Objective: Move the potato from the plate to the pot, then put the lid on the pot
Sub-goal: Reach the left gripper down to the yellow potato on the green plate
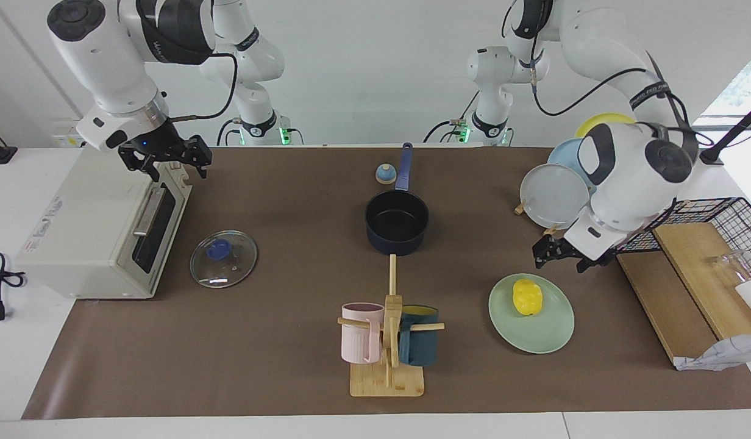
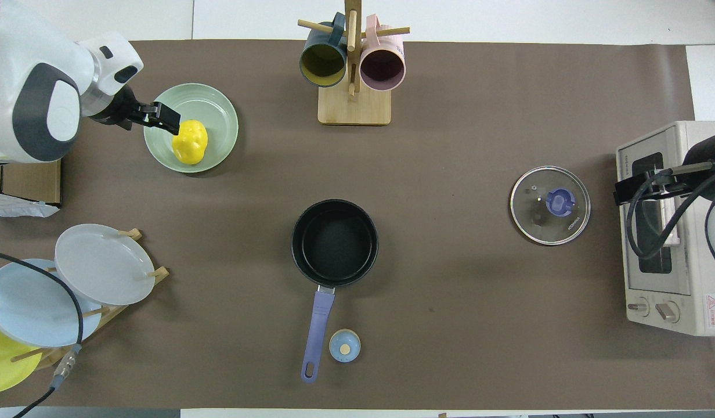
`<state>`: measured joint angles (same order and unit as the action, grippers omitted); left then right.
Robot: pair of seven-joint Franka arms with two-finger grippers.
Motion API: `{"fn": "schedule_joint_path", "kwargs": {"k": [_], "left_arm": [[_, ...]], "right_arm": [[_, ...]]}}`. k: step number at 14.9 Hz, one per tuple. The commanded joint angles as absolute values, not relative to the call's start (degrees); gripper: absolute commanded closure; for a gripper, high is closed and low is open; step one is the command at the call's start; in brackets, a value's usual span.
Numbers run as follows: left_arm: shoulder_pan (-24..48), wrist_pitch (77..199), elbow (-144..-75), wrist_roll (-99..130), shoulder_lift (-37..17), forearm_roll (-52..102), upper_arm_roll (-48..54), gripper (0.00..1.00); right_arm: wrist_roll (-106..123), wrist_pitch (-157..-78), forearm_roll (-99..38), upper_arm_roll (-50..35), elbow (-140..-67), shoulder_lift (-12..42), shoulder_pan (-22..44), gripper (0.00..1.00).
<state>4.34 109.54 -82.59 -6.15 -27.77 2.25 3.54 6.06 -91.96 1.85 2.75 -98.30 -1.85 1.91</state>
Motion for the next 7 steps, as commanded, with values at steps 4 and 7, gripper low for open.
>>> {"fn": "schedule_joint_path", "kwargs": {"k": [4,7], "left_arm": [[5.89,113.82,-79.01,-7.73,-34.80,-0.17,3.25,0.00],[6.15,116.80,-81.47,-8.61,-34.63,-1.14,3.25,0.00]], "right_arm": [[5.01,-91.58,1.85,2.90,-98.17,-2.20,2.11,0.00],[5.01,-91.58,1.85,2.90,-98.17,-2.20,2.11,0.00]]}}
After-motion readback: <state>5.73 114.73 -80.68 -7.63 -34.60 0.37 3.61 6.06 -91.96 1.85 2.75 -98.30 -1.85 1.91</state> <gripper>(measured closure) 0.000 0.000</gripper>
